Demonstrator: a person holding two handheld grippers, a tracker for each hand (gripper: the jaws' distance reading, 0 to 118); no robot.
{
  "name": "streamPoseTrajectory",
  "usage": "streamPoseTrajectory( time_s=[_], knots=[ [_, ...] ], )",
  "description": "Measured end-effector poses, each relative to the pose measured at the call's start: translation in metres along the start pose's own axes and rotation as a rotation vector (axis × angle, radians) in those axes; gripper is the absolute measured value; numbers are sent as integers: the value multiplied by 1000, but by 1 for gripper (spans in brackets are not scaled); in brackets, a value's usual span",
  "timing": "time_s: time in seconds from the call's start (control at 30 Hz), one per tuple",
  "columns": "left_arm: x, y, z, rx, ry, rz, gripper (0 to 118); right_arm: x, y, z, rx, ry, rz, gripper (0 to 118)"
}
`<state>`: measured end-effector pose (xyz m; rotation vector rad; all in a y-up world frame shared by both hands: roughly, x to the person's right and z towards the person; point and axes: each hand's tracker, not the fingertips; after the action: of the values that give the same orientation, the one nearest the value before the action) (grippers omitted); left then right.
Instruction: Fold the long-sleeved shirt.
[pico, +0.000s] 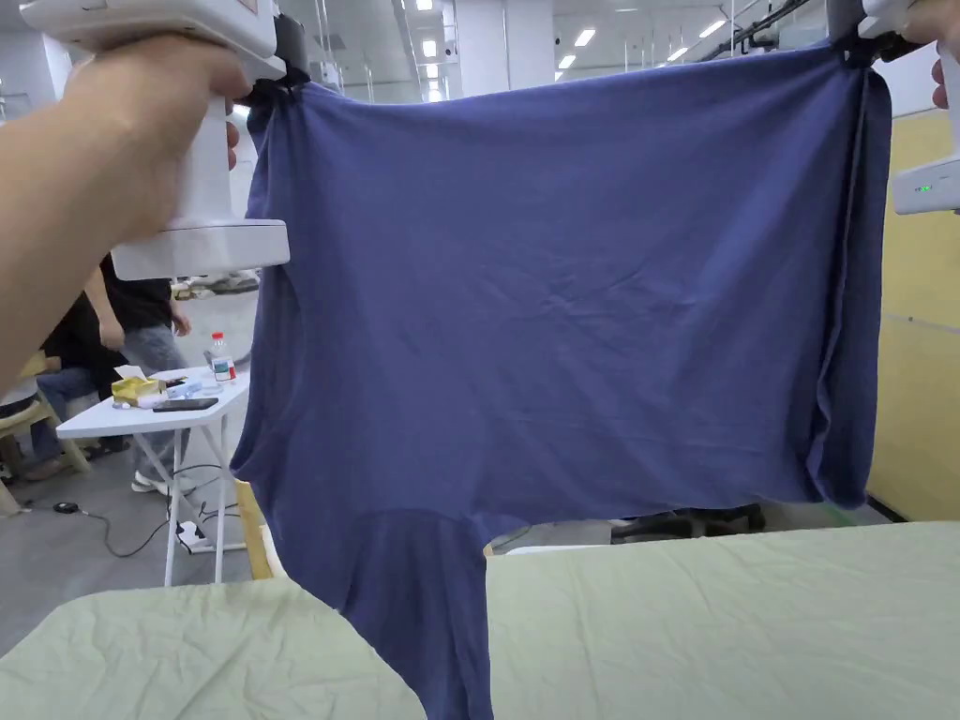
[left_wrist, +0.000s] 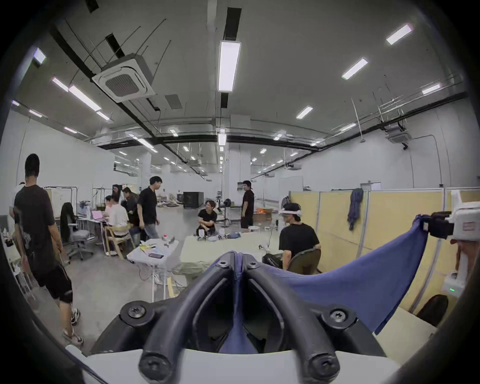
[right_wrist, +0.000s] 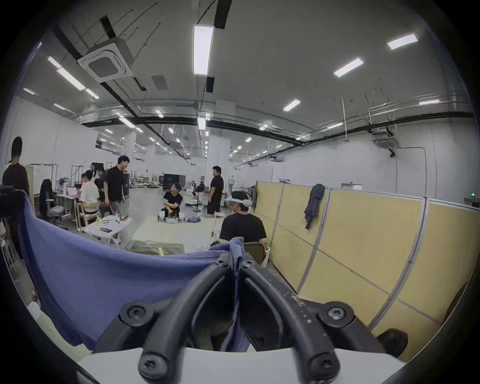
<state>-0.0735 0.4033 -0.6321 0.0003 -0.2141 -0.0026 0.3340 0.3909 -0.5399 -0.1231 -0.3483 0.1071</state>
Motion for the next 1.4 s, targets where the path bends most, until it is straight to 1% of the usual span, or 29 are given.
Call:
streamPoseTrajectory(
  time_s=[0.07, 0.1, 0.13, 0.17, 0.2, 0.33, 0.47, 0.53, 0.63, 0.7, 0.83, 0.87, 0.93, 1.1, 1.17, 1.37, 1.4],
  knots=[
    [17, -40, -4, -43, -20, -5, 2, -2, -33, -16, -44, -3, 7, 6],
    [20, -57, -11, -83, -27, -14, 2, 3, -38, -54, -67, -5, 4, 6],
    [23, -79, -19, -117, -34, -16, 2, 2, -59, -65, -94, 3, 11, 6],
    [26, -104, -27, -151, -42, -9, 2, -2, -85, -77, -138, 8, 18, 6],
    [19, -113, -48, -184, -47, -4, 2, -5, -108, -85, -175, 11, 26, 6],
    [16, -222, -78, -338, -62, 31, 2, -21, -227, -128, -349, 29, 88, 6],
    [14, -329, -89, -492, -70, 29, 2, -38, -350, -138, -518, 73, 121, 6],
    [14, -370, -91, -561, -82, 29, 2, -39, -393, -147, -577, 84, 130, 6],
    [14, -413, -89, -625, -80, 33, 2, -37, -438, -138, -628, 92, 126, 6],
    [15, -430, -85, -650, -91, 26, 2, -35, -454, -133, -655, 105, 120, 6],
    [18, -449, -49, -684, -102, 17, 2, -24, -470, -107, -661, 123, 121, 6],
    [21, -449, -31, -693, -103, 18, 2, -20, -471, -97, -656, 127, 118, 6],
    [17, -452, -5, -708, -115, 26, 2, -13, -470, -62, -643, 135, 118, 6],
    [8, -458, 69, -736, -148, 11, 2, 10, -470, 22, -616, 158, 83, 6],
    [14, -458, 109, -697, -177, -40, 2, 16, -474, 56, -607, 165, 100, 6],
    [20, -453, 206, -749, -211, -20, 2, 34, -486, 149, -616, 182, 84, 6],
    [20, -458, 213, -758, -213, -22, 2, 36, -488, 162, -615, 184, 87, 6]
  ],
)
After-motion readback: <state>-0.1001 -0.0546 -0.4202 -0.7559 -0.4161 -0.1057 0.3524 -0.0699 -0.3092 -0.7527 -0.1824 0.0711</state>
